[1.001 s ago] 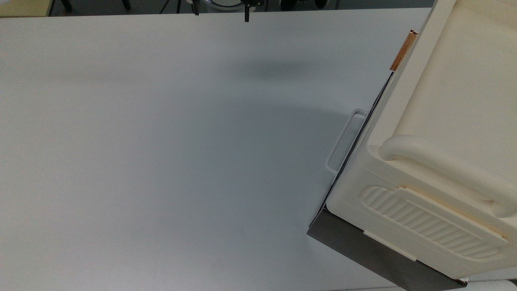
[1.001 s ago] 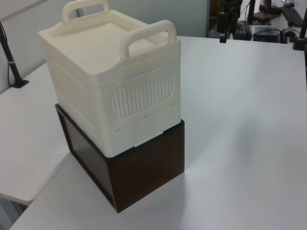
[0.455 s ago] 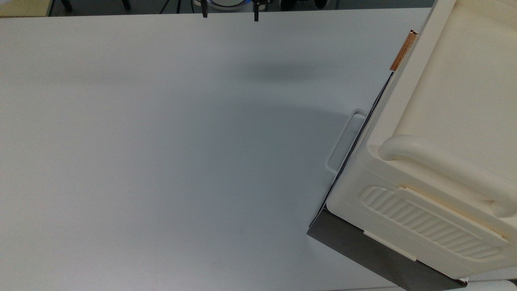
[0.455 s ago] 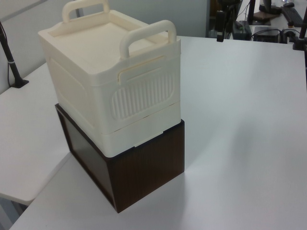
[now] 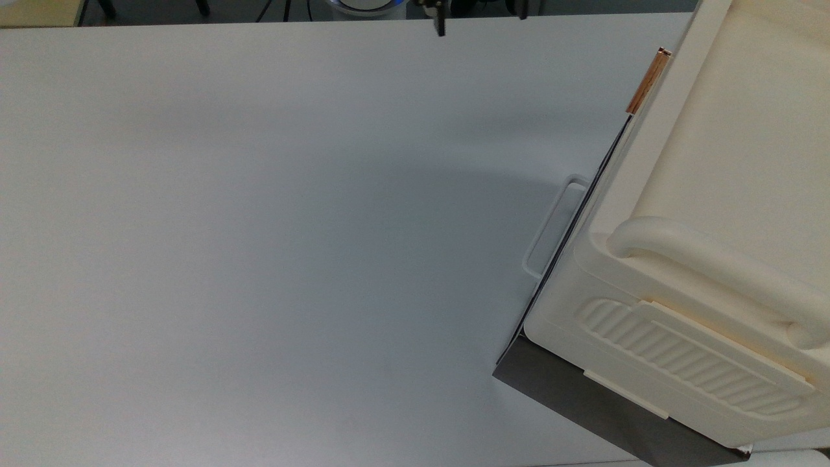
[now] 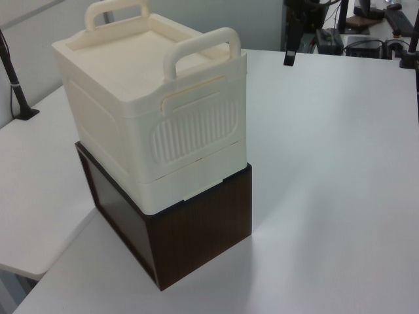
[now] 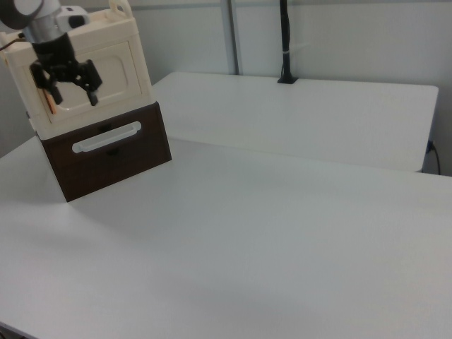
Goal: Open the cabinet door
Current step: 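Move the gripper to the orange handle strip on the cream door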
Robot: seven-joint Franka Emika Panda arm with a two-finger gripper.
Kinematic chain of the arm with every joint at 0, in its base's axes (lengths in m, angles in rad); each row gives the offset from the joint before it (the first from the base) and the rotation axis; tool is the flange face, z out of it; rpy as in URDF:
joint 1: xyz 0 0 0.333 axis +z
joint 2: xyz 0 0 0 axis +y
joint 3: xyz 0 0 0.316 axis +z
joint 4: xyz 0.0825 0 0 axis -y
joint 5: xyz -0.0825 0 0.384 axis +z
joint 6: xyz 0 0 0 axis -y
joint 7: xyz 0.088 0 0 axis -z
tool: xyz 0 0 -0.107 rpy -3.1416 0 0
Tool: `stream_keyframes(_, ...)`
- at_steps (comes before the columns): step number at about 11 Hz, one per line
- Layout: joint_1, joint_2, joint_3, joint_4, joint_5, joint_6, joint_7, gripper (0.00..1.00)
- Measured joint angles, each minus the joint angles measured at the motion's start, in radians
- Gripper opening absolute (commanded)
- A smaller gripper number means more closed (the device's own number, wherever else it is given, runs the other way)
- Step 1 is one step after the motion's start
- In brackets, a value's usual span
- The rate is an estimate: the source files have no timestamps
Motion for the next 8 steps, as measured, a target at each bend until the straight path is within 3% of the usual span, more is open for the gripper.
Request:
stream_keyframes(4, 0.125, 0.054, 0.003, 0.033, 0.004, 0.111, -0.232, 1.00)
stream_keyframes(8, 0.138, 0.110, 0.004, 0.080, 0.078, 0.181, -0.390, 0.96)
